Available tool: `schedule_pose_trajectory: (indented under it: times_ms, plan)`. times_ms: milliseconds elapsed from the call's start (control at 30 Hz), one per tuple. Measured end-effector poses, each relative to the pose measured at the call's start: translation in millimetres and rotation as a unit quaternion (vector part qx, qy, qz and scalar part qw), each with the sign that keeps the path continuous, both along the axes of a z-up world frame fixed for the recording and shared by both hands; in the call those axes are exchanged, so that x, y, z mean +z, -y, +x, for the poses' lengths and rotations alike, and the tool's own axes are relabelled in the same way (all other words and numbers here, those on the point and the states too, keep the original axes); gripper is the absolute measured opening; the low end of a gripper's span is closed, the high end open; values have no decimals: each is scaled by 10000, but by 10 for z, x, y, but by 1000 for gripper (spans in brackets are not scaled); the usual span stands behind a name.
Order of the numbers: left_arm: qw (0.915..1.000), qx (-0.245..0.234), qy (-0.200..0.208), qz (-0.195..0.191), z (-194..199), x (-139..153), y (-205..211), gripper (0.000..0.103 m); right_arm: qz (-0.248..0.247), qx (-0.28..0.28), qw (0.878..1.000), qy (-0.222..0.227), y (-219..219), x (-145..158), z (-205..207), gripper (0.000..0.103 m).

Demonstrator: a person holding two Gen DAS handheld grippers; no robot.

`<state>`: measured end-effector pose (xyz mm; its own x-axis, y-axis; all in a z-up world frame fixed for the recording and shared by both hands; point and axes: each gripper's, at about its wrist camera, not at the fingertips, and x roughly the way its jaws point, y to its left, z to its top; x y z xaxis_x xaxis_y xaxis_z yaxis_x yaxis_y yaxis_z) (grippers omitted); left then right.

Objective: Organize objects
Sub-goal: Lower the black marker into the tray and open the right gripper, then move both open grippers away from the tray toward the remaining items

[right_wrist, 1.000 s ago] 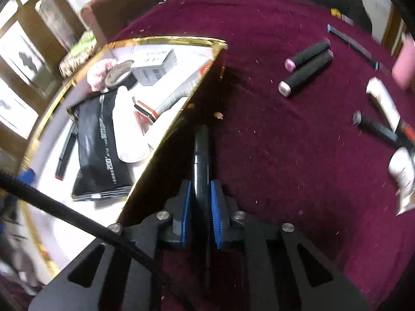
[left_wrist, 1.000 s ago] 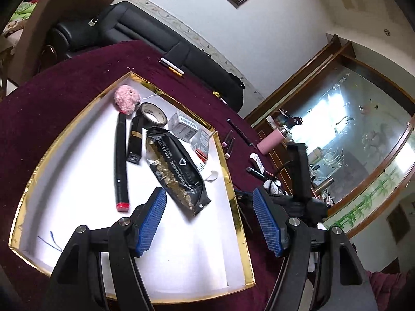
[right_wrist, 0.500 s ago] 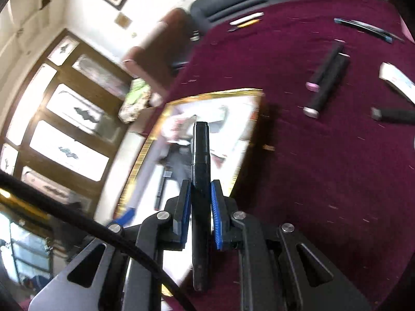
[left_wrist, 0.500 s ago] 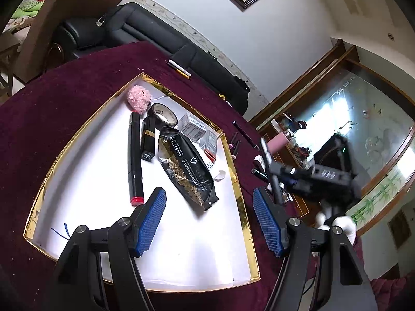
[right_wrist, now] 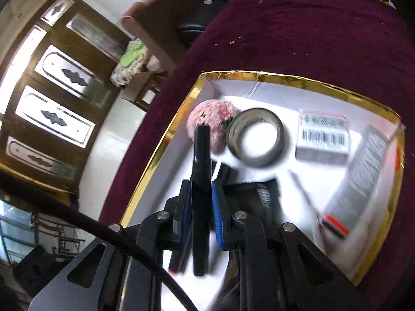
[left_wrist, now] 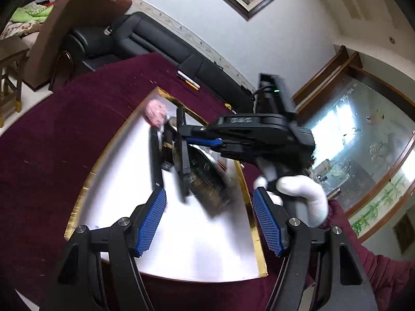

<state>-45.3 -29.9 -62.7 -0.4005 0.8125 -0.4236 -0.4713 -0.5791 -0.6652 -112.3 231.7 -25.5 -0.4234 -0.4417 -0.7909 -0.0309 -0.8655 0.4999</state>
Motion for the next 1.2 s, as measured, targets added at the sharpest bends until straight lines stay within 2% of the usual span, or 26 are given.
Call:
schedule_pose_trajectory:
  times_ms: [167,267,367,433,467,567,667,800,900,967,1000,1033,1067,1100,1133,1167,1200]
  plan:
    - [9996,233,22,137,-50,-42,171,64,-184,-254,9992,-265,-97,53,177,40]
    - [9991,304,109,267,-84,-84,203,66,-363,-275,9980,-447,-93,67,251,40]
    - [9988,365,65,308,-84,-87,174,68,-813,-104,9943,-681,-36,88,302,42]
    - [9986,406,73,324,-94,-89,169,69,-1064,92,9927,-568,65,29,310,49]
    - [9986,415,81,318,-95,-88,166,69,-1128,147,9925,-453,95,-27,299,49]
    - [9987,394,89,316,-72,-70,151,69,-859,-169,9958,-266,22,-185,246,49]
    - [9990,373,28,226,-47,-13,116,69,-1382,-386,9894,-243,-193,-230,313,49]
    - [9992,336,-198,112,-49,107,-10,69,-1516,-392,9841,-839,-386,83,592,49]
    - [9979,332,-548,20,-69,210,-202,69,-1127,-612,9800,-1522,-619,471,964,49]
    - [9971,240,-718,-8,-106,270,-408,69,-520,-927,9726,-2068,-716,718,1230,49]
    - [9968,199,-776,-76,-131,292,-539,69,98,-1278,9606,-2465,-760,868,1445,49]
    - [9968,153,-778,-117,-153,304,-646,69,609,-1584,9454,-2782,-768,971,1637,59]
    - [9970,98,-747,-172,-185,304,-778,69,1068,-1950,9227,-3149,-778,1070,1872,89]
    - [9973,68,-680,-255,-211,295,-905,69,1223,-2224,9046,-3426,-781,1120,2031,103]
    - [9978,-3,-596,-290,-237,274,-1015,69,1093,-2494,8882,-3701,-881,1111,2208,103]
    - [9983,-99,-497,-279,-260,238,-1125,69,895,-2603,8872,-3704,-965,1067,2241,103]
    - [9984,-159,-426,-329,-271,199,-1216,69,594,-2677,8974,-3457,-1132,981,2236,103]
